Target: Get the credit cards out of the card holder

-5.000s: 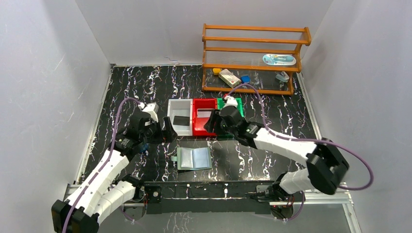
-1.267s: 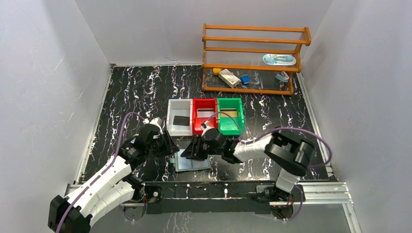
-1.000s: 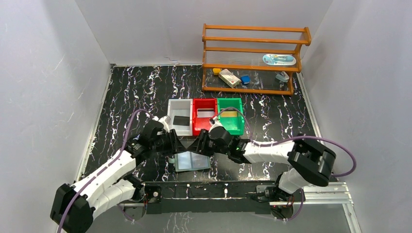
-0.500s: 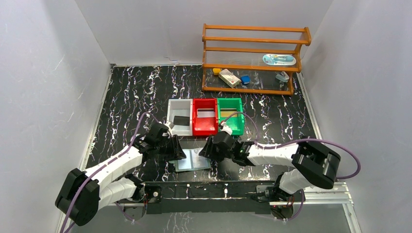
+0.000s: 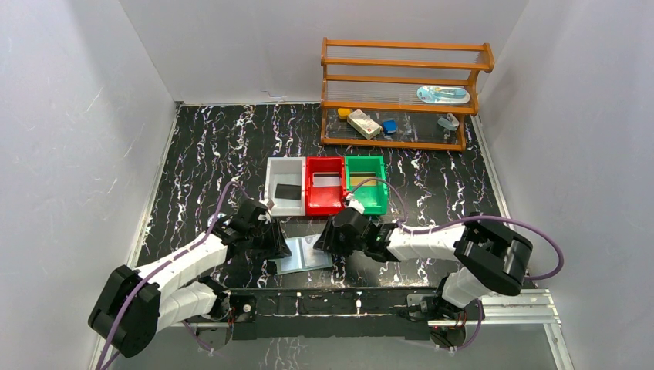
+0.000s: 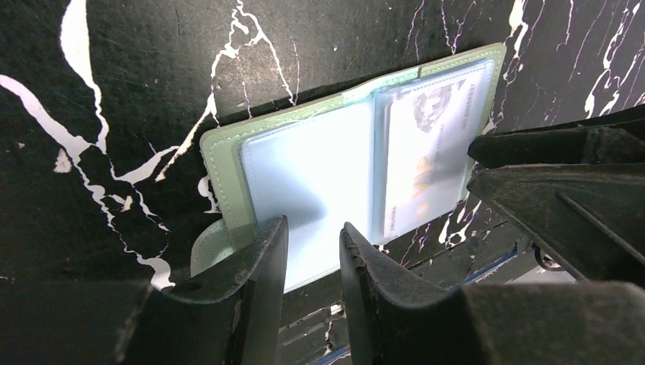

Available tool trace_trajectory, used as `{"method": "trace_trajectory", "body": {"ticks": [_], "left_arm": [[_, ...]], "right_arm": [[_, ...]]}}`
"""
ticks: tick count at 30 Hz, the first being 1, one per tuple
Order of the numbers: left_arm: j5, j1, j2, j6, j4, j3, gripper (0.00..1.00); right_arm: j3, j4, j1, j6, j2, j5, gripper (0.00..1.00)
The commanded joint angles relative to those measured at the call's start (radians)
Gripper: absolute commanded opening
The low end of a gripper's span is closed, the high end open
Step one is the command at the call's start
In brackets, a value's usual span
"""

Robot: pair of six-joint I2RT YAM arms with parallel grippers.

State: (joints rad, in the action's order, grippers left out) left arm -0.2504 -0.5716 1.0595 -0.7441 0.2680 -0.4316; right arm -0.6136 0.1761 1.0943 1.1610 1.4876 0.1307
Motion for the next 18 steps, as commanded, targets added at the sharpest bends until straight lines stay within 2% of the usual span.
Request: {"method": "trace_trajectory", "body": {"ticks": [1,5,12,18], "left_arm": [[0.014,-0.004,0.005,0.005,0.010,0.014,0.30],[0.020,-0.004,0.018,0.003,0.011,0.017,0.29],[0.022,-0.004,0.019,0.003,0.011,0.014,0.29],[0.022,-0.004,0.005,0.001,0.011,0.017,0.29]], "right_arm": [[-0.049,-0.035,0.004,-0.042,-0.050,0.045,0.50],[-0.070,-0.047,0.003,-0.094,-0.073,0.035,0.49],[-0.090,-0.022,0.003,-0.088,0.002,-0.009,0.49],[-0.133,-0.098,0.003,-0.086,0.053,0.008,0.48]]}}
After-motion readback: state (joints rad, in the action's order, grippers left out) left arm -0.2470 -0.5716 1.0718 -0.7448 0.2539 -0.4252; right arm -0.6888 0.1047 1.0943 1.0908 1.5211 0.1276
